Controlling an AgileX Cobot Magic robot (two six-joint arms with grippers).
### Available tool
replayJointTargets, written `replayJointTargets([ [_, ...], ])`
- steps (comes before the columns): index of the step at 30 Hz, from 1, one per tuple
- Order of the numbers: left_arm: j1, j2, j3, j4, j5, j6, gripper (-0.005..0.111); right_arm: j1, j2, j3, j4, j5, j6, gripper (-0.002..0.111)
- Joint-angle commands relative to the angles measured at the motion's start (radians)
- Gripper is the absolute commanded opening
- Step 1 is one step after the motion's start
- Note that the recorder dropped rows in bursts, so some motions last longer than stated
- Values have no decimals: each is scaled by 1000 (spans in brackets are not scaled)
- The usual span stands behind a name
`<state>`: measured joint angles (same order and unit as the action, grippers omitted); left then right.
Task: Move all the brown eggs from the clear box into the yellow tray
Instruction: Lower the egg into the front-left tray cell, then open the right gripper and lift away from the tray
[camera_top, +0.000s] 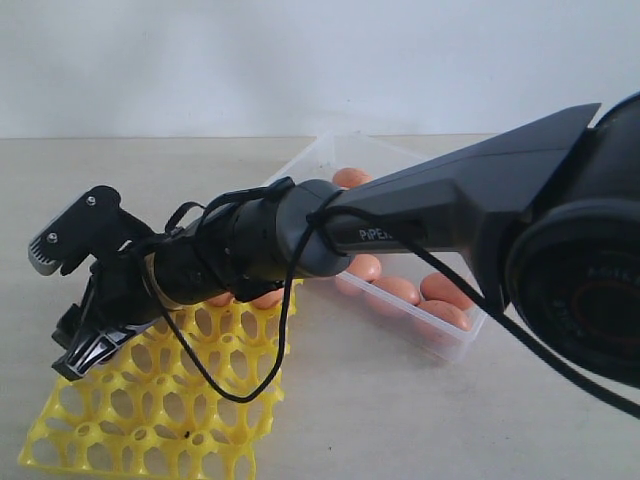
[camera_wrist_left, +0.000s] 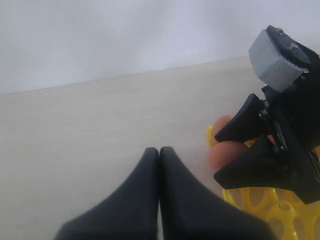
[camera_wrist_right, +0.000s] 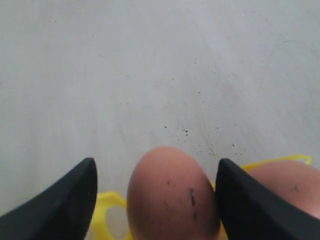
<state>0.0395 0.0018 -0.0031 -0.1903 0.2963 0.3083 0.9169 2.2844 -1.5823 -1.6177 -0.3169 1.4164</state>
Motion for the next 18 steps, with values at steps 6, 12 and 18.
replayJointTargets([
  [6, -6, -2, 3, 1, -8, 5, -4, -1, -12, -4, -14, 30, -13, 66],
  [12, -6, -2, 3, 1, -8, 5, -4, -1, -98, -6, -11, 77, -103, 66],
  [18, -6, -2, 3, 1, -8, 5, -4, -1, -163, -6, -9, 239, 46, 9],
])
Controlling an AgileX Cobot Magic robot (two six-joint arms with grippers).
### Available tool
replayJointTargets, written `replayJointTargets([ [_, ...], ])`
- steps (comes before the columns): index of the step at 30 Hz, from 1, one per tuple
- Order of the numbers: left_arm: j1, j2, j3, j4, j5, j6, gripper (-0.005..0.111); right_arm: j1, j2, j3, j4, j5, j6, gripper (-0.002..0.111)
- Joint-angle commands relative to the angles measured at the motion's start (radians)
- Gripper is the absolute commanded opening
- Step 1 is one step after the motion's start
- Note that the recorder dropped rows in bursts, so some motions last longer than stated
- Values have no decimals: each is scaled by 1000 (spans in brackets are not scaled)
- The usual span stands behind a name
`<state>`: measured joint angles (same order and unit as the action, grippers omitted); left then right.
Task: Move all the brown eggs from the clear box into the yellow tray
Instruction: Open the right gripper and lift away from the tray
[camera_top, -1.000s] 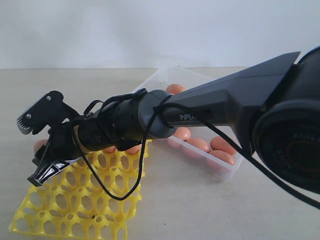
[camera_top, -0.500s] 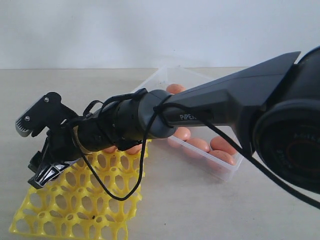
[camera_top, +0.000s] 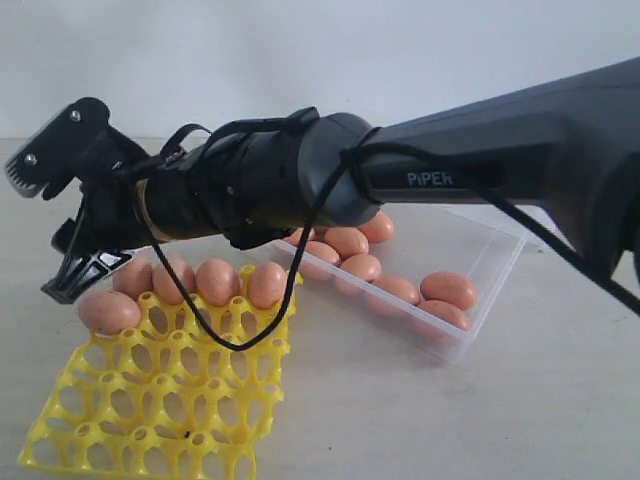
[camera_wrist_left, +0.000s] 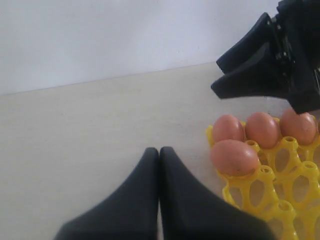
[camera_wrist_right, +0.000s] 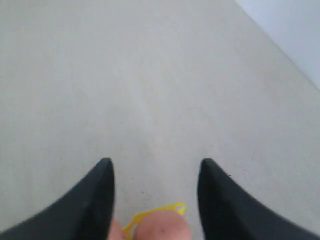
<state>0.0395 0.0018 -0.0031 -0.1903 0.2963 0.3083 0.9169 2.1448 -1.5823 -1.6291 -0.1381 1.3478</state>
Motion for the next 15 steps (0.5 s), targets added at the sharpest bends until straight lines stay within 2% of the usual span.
replayJointTargets([
  [1, -6, -2, 3, 1, -8, 5, -4, -1, -23, -1, 2, 51, 166, 1],
  [5, -6, -2, 3, 1, -8, 5, -4, -1, -25, 11, -8, -9, 217, 1],
  [7, -6, -2, 3, 1, -8, 5, -4, 0, -36, 11, -55, 30, 215, 1],
  [9, -6, -2, 3, 1, -8, 5, -4, 0, -59, 11, -55, 176, 215, 1],
  [12, -6, -2, 3, 1, -8, 5, -4, 0, -98, 19, -13, 501, 157, 0],
  [15, -6, -2, 3, 1, -8, 5, -4, 0, -123, 21, 214, 811, -200, 0],
])
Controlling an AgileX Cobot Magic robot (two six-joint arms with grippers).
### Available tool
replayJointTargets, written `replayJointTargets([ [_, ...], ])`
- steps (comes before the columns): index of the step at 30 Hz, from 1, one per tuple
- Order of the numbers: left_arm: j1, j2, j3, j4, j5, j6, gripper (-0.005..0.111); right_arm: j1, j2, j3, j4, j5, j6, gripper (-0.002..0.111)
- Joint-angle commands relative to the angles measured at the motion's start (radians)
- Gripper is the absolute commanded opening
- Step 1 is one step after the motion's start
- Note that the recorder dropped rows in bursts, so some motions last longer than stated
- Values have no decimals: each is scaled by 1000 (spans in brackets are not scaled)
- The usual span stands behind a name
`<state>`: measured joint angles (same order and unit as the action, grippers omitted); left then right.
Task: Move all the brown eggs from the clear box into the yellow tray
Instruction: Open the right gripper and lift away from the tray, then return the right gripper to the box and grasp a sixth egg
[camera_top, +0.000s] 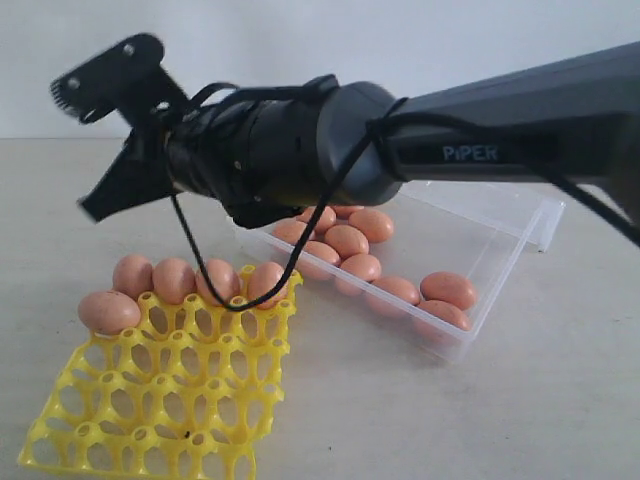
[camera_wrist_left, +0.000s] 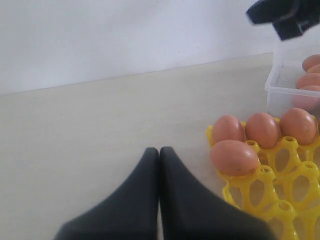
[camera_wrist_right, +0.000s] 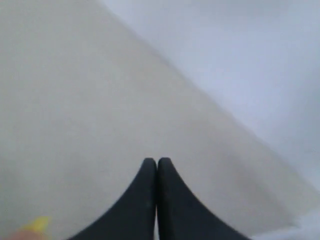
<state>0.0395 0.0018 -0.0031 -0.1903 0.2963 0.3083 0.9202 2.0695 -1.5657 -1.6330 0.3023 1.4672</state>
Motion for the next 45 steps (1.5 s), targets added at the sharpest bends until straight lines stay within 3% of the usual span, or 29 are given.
replayJointTargets([
  [1, -6, -2, 3, 1, -8, 5, -4, -3, -47, 4, 321, 453, -450, 0],
  [3, -6, -2, 3, 1, -8, 5, -4, -19, -50, 4, 548, 621, -766, 0],
  [6, -6, -2, 3, 1, -8, 5, -4, -76, -50, 4, 931, 654, -1127, 0],
  [7, -6, -2, 3, 1, -8, 5, -4, -141, -50, 4, 1176, 600, -1363, 0],
  [9, -6, -2, 3, 1, -8, 5, -4, -254, -50, -31, 1457, 634, -1562, 0],
  [13, -6, -2, 3, 1, -8, 5, -4, -455, -40, -157, 1764, 725, -1886, 1],
  [14, -6, -2, 3, 1, -8, 5, -4, -473, -33, -174, 1786, 730, -1930, 4],
  [16, -6, -2, 3, 1, -8, 5, -4, -493, 7, -192, 1749, 731, -2010, 34],
  [18, -6, -2, 3, 1, -8, 5, -4, -493, 42, -192, 1715, 686, -2010, 51],
  [24, -6, -2, 3, 1, -8, 5, -4, -493, 109, -192, 1715, 520, -2081, 51],
  [42, -6, -2, 3, 1, -8, 5, -4, -504, 237, -192, 1701, 405, -2081, 51],
  [43, -6, -2, 3, 1, -8, 5, -4, -505, 237, -192, 1699, 405, -2076, 49],
  [45, -6, -2, 3, 1, -8, 5, -4, -505, 237, -192, 1699, 421, -2067, 33],
])
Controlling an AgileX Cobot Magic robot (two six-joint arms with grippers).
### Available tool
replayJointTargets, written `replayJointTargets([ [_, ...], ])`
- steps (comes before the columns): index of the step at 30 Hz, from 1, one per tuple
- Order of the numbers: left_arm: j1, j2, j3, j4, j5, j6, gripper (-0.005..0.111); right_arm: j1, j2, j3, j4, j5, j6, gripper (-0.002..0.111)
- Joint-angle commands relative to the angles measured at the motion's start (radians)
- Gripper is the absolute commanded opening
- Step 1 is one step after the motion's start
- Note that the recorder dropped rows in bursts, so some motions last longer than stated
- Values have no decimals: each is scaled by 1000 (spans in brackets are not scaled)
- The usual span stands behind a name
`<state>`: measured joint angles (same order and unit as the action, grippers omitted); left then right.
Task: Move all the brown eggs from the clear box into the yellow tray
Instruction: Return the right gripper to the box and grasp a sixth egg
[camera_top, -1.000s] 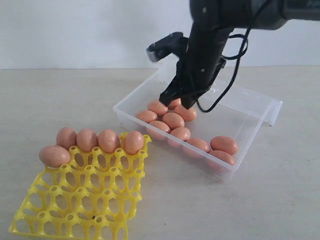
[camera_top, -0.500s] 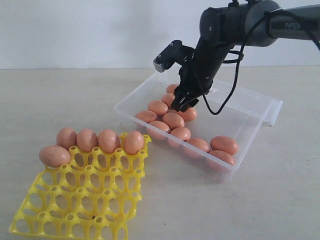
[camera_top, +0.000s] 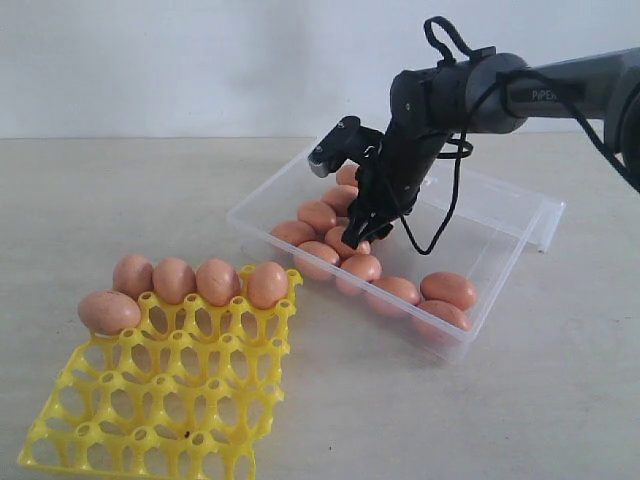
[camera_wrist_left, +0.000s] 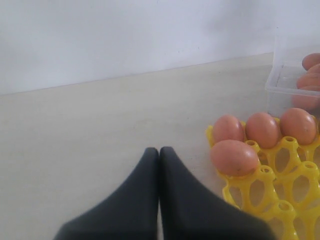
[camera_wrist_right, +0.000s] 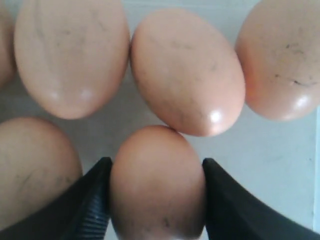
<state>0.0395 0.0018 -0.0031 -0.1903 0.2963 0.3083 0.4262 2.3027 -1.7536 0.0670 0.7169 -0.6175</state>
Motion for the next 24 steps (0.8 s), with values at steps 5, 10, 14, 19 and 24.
replayJointTargets([
  [5, -6, -2, 3, 1, -8, 5, -4, -11, 0, -4, -1, 38, 169, 1],
  [10, -6, -2, 3, 1, -8, 5, -4, -11, -12, -4, 67, 123, 310, 1],
  [14, -6, -2, 3, 1, -8, 5, -4, -11, -51, -4, 160, 147, 316, 1],
  [19, -6, -2, 3, 1, -8, 5, -4, -11, -157, -4, 164, 161, 371, 1],
  [24, -6, -2, 3, 1, -8, 5, -4, -9, -262, 18, 164, 296, 404, 1],
])
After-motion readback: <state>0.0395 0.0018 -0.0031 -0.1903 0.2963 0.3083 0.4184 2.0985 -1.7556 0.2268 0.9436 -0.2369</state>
